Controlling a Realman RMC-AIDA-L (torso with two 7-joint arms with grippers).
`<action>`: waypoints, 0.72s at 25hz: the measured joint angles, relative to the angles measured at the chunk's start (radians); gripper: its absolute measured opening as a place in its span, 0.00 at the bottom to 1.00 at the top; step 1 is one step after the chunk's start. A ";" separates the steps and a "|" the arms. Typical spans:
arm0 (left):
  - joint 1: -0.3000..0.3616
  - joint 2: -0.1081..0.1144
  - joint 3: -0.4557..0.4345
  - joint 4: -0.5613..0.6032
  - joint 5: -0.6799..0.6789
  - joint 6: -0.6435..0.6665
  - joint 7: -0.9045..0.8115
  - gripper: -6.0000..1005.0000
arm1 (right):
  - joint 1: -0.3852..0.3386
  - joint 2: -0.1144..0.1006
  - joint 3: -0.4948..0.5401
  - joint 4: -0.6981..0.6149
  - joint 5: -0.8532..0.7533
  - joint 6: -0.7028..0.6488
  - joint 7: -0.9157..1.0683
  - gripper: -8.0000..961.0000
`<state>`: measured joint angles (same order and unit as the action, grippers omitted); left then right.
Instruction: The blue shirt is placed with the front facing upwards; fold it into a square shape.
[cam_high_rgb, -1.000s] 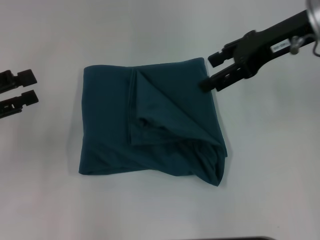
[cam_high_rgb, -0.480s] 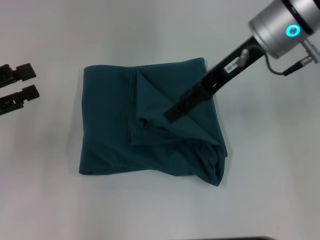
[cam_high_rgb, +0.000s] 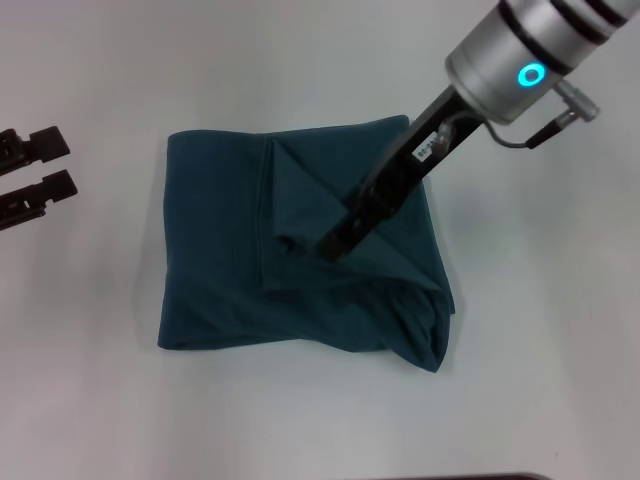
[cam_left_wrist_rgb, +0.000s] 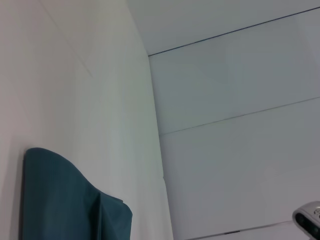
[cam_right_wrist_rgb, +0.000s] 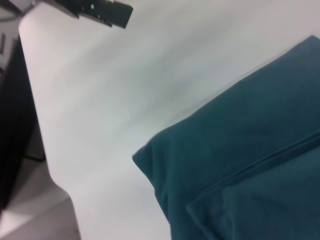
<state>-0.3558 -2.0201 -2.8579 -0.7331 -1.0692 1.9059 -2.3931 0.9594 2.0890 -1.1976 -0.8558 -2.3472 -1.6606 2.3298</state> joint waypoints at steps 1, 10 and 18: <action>0.000 0.000 0.000 0.000 0.000 0.000 0.000 0.73 | 0.000 0.001 -0.015 0.000 0.000 0.016 -0.009 0.95; -0.005 -0.002 0.000 0.003 0.000 0.000 0.000 0.73 | -0.014 0.009 -0.153 0.003 0.089 0.170 -0.112 0.95; -0.009 0.002 0.000 0.030 0.000 -0.005 0.010 0.73 | -0.017 0.009 -0.263 0.010 0.160 0.193 -0.137 0.95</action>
<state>-0.3647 -2.0185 -2.8578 -0.7027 -1.0692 1.9009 -2.3835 0.9424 2.0985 -1.4602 -0.8459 -2.1871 -1.4680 2.1931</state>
